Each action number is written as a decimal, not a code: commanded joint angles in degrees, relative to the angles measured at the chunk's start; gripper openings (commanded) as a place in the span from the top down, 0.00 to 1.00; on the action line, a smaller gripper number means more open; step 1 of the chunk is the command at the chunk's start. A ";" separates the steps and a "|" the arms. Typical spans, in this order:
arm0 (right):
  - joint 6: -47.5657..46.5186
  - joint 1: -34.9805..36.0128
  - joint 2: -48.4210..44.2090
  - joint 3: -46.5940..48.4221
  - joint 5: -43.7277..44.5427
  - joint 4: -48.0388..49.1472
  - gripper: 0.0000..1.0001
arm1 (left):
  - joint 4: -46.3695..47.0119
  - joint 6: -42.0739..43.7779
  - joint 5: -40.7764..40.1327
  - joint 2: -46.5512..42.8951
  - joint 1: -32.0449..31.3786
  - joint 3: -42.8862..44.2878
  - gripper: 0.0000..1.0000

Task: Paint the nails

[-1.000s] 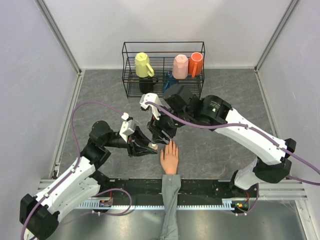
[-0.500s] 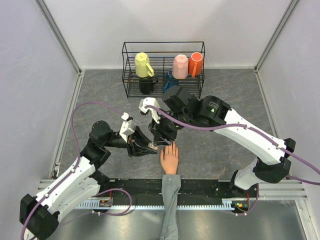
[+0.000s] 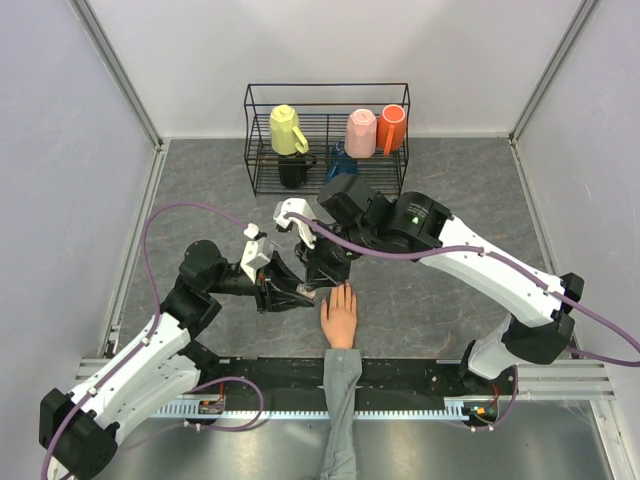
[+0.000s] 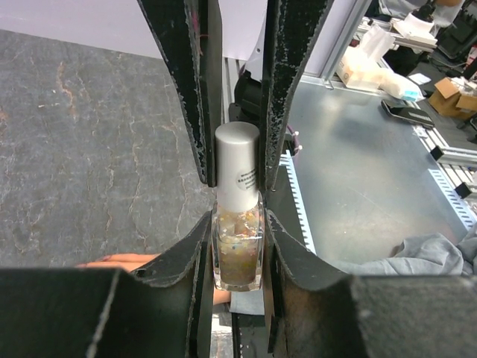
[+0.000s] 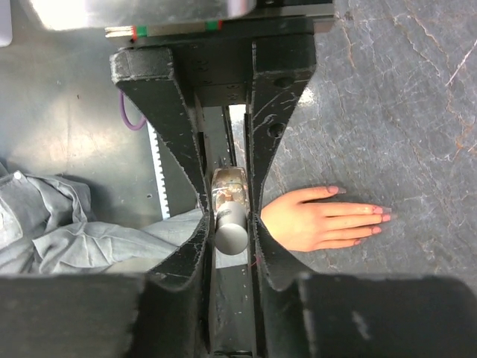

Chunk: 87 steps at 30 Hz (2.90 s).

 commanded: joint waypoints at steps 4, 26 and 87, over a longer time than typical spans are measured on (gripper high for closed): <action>2.12 1.12 0.94 -1.58 1.46 2.95 0.99 | -3.30 4.92 -7.45 -2.30 -0.18 3.42 0.98; 55.13 19.41 7.19 2.01 55.79 9.73 0.88 | -7.18 11.87 -33.41 -14.36 -0.18 0.43 0.98; 1.41 8.51 0.94 2.28 13.95 -1.88 0.85 | 0.57 1.23 1.40 -1.96 -1.59 3.24 0.98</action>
